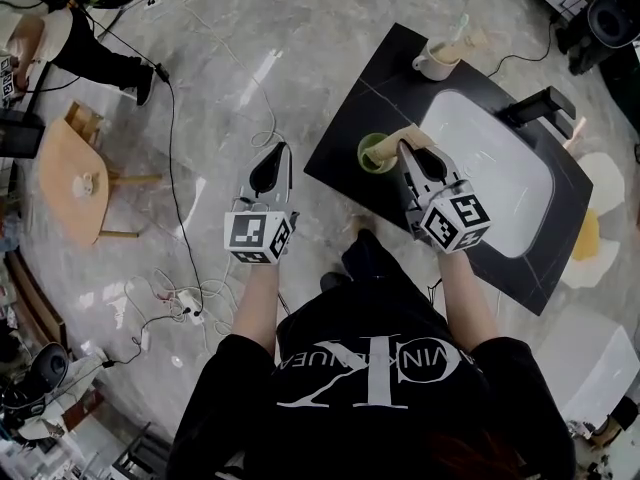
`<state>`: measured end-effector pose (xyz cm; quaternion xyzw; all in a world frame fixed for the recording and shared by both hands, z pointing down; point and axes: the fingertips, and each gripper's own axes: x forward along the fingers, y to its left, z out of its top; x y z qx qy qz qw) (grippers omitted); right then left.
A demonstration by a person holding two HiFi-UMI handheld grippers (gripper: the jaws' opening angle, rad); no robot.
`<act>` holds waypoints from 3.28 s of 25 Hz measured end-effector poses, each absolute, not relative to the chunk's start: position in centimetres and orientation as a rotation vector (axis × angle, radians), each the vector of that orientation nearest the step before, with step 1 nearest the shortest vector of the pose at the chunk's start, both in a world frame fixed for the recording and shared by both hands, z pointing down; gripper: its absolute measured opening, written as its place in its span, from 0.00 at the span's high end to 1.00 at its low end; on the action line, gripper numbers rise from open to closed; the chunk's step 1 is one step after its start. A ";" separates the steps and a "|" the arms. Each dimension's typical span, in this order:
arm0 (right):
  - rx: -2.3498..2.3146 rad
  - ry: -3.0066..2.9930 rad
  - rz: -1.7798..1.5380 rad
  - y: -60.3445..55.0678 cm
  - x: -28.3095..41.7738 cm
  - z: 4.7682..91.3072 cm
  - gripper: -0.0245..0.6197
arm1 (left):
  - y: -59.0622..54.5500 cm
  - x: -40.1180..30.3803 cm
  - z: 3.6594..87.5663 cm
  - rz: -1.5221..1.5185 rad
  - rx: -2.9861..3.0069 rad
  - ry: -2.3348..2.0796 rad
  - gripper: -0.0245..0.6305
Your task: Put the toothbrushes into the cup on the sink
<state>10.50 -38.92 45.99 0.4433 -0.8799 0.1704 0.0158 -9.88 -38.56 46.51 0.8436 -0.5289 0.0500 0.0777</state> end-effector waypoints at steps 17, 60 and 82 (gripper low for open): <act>1.340 -2.705 0.609 -40.0 10.2 48.0 0.89 | -39.1 -9.7 47.4 0.167 2.506 -1.586 0.95; 1.348 -2.769 0.573 -39.7 11.0 46.1 0.72 | -38.5 -9.9 46.2 0.145 2.516 -1.591 0.95; 1.450 -2.784 0.486 -38.3 12.5 43.1 0.71 | -37.4 -9.6 44.6 0.112 2.575 -1.564 0.95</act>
